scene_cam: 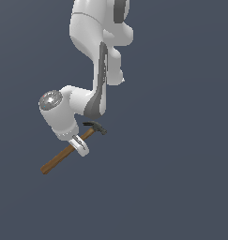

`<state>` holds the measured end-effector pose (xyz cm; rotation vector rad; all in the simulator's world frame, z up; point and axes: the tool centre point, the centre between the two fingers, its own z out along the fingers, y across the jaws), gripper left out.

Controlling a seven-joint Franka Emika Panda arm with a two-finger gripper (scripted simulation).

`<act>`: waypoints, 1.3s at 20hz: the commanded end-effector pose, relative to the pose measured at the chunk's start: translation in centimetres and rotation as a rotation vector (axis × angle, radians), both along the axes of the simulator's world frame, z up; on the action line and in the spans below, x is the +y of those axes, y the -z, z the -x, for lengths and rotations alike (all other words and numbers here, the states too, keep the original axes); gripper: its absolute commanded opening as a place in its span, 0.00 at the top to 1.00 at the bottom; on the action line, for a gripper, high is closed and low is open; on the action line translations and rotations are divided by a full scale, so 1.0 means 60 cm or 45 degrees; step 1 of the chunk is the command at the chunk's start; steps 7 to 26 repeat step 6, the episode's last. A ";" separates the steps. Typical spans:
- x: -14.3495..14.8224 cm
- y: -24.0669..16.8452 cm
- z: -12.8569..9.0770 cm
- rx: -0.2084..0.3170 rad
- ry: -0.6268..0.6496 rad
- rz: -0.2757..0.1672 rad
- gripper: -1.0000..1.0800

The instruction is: Pick up the object and move it to a goal position.

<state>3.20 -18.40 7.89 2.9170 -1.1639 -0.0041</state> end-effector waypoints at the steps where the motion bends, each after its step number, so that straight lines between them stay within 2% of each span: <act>1: -0.009 -0.007 -0.005 -0.004 -0.003 0.000 1.00; 26: -0.007 -0.005 -0.006 -0.003 -0.002 0.000 1.00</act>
